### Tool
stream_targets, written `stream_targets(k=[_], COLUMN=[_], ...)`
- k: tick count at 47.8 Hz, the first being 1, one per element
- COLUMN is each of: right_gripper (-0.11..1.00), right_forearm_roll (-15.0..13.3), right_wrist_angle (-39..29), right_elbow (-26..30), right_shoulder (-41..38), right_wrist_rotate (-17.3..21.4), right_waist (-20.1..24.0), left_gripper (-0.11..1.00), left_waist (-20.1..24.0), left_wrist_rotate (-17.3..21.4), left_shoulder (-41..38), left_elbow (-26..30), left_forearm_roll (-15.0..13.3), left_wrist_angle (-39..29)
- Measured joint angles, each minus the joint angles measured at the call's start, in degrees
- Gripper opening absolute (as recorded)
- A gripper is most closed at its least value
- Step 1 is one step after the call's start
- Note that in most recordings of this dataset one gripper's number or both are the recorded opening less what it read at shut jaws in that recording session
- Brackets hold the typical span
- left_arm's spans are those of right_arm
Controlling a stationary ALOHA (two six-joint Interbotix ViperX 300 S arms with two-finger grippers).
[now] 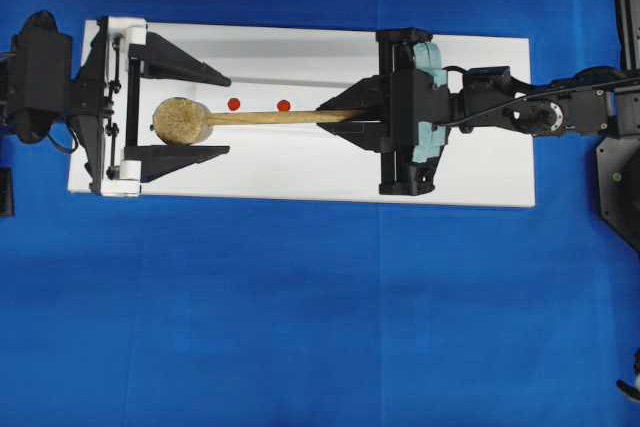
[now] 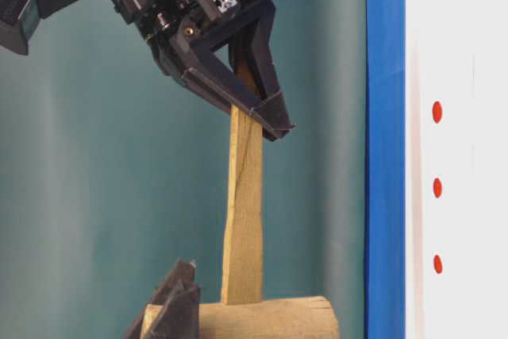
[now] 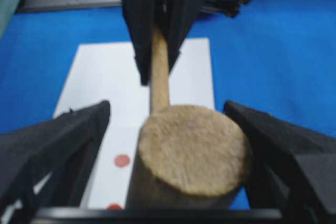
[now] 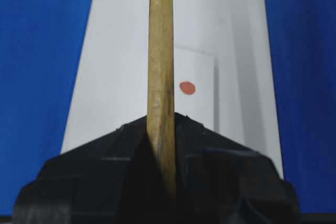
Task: Hit the mark with a hammer.
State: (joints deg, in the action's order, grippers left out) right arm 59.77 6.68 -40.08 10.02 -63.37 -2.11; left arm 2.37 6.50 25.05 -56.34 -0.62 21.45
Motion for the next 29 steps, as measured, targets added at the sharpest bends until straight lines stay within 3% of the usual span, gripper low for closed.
stream_targets(k=[16, 29], right_gripper=[0.02, 0.02], right_forearm_roll=[1.4, 2.4], right_wrist_angle=[-0.2, -0.2], right_elbow=[-1.6, -2.2], right_shoulder=[0.5, 0.9], right_wrist_rotate=[-0.1, -0.1], right_waist=[-0.1, 0.0], left_gripper=[0.84, 0.84], left_waist=[0.4, 0.4], left_wrist_rotate=[0.0, -0.1], left_shoulder=[9.8, 25.0], left_elbow=[-6.4, -11.6], left_forearm_roll=[0.0, -0.1], left_wrist_angle=[-3.3, -14.9])
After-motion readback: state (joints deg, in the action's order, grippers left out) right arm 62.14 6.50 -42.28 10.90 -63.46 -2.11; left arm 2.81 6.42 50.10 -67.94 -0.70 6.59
